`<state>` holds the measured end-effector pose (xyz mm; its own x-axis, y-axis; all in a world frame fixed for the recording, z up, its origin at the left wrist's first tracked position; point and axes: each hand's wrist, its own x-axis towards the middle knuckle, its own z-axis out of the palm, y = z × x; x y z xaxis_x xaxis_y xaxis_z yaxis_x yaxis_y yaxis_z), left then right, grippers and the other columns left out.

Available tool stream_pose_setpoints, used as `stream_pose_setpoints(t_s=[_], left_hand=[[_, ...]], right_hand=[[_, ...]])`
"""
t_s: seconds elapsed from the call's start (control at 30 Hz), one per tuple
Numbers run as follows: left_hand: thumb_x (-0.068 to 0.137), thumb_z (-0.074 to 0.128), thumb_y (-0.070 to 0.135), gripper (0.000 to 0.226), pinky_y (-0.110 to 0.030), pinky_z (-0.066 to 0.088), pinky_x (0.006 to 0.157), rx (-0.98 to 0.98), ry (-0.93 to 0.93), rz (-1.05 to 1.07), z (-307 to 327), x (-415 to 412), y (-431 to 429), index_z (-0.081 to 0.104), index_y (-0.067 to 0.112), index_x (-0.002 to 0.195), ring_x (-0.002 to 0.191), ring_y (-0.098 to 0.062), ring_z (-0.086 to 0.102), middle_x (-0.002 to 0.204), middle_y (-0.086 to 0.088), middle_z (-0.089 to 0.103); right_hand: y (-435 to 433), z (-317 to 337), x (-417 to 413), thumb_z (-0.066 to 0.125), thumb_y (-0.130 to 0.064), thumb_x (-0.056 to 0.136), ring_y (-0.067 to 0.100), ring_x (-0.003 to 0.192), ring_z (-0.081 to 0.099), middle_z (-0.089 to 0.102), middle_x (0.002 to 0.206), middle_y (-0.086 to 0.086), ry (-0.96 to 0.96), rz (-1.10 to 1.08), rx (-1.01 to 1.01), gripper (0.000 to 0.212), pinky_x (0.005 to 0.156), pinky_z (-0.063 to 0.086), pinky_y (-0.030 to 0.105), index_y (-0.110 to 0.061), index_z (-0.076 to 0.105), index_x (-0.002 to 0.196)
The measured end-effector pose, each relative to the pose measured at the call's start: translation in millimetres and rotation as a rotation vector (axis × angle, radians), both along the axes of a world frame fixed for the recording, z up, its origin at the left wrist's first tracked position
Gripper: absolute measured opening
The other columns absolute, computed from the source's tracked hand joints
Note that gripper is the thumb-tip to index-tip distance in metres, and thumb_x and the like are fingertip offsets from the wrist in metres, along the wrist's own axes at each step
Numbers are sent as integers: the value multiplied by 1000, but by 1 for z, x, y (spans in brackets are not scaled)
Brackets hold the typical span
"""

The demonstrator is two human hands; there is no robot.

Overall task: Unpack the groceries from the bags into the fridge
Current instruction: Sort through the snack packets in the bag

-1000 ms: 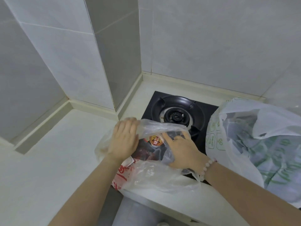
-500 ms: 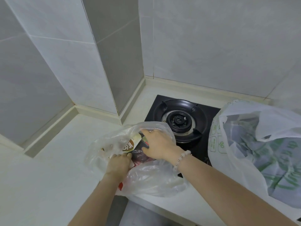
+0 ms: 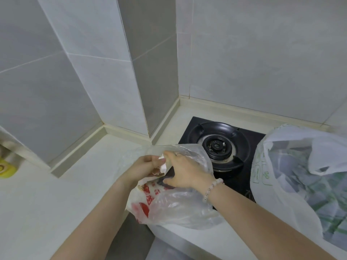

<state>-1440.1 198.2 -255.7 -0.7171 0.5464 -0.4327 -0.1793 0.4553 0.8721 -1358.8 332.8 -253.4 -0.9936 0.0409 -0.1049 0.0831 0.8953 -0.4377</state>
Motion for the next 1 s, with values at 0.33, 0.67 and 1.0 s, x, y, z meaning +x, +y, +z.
stream_pose_setpoints(t_s=[0.33,0.67,1.0], left_hand=[[91,55,39,26,-29,43,91,60,-152,-164,1,-7,25,63,21,109,105,-12,60,109,2,69],[91,49,17,56,-31,27,109,-791,901,-757,-61,-18,86,29,18,144,134,-23,34,148,-5,33],[94,45,27,52,-36,28,110,-916,1032,-749,-92,-16,105,30,21,143,134,-28,33,150,-10,26]], right_hand=[[25,10,3,52,-17,88,26,96,61,66,106,1,143,-160,35,30,78,47,33,-25,54,118],[58,24,12,51,-9,91,22,105,55,59,118,3,103,-198,23,40,81,49,35,-23,48,128],[67,15,16,54,-20,94,20,123,47,51,135,0,71,-215,-1,42,99,43,34,-25,45,135]])
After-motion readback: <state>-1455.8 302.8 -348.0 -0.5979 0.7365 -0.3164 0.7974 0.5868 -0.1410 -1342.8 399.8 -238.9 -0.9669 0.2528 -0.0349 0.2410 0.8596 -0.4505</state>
